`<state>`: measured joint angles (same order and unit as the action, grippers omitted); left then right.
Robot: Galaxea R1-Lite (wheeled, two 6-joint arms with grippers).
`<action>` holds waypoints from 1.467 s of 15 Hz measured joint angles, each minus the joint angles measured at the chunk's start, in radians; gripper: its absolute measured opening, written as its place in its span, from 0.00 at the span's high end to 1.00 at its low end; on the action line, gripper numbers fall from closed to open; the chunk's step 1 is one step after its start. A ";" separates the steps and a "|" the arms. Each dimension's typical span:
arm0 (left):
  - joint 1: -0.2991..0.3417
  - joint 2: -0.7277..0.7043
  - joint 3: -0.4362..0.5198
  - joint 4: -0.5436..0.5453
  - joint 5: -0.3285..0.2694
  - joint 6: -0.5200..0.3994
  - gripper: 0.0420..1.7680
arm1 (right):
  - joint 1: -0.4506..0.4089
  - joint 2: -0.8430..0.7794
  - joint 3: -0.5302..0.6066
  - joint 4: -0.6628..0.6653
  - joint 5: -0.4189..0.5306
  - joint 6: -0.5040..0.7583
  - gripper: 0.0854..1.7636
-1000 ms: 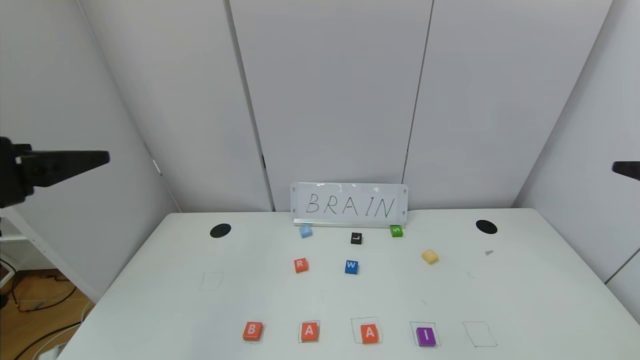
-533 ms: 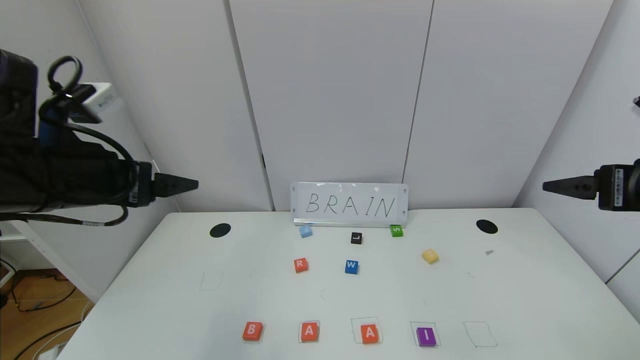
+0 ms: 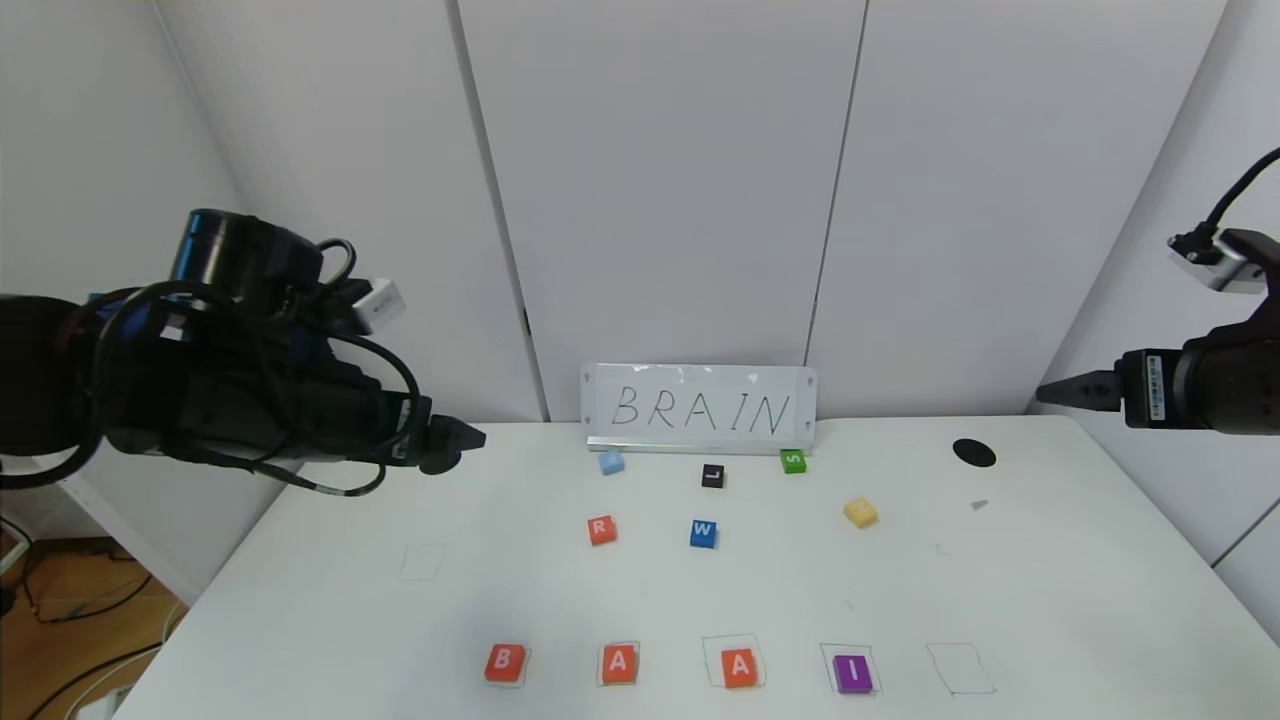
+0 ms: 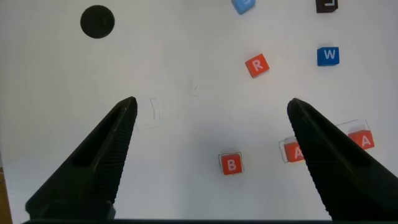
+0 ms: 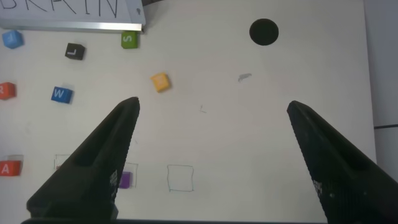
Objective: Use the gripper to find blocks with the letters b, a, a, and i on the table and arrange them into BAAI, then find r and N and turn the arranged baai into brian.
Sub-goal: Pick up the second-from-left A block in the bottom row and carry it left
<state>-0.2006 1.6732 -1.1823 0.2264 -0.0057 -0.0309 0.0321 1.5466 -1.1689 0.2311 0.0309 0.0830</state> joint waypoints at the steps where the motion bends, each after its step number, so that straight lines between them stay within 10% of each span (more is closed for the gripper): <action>1: -0.031 0.005 0.007 -0.001 0.020 -0.027 0.03 | -0.001 0.004 0.000 0.000 0.000 0.000 0.03; 7: -0.204 0.053 0.027 0.007 0.173 -0.203 0.03 | -0.009 0.012 -0.002 0.001 0.000 0.001 0.03; 17: -0.467 0.251 0.113 -0.003 0.234 -0.475 0.03 | -0.031 0.019 -0.014 0.000 0.001 0.014 0.03; 22: -0.498 0.347 0.128 -0.063 0.235 -0.507 0.03 | -0.032 0.032 -0.015 0.001 0.000 0.013 0.03</action>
<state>-0.6989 2.0200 -1.0540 0.1634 0.2291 -0.5383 0.0000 1.5789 -1.1843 0.2317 0.0311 0.0964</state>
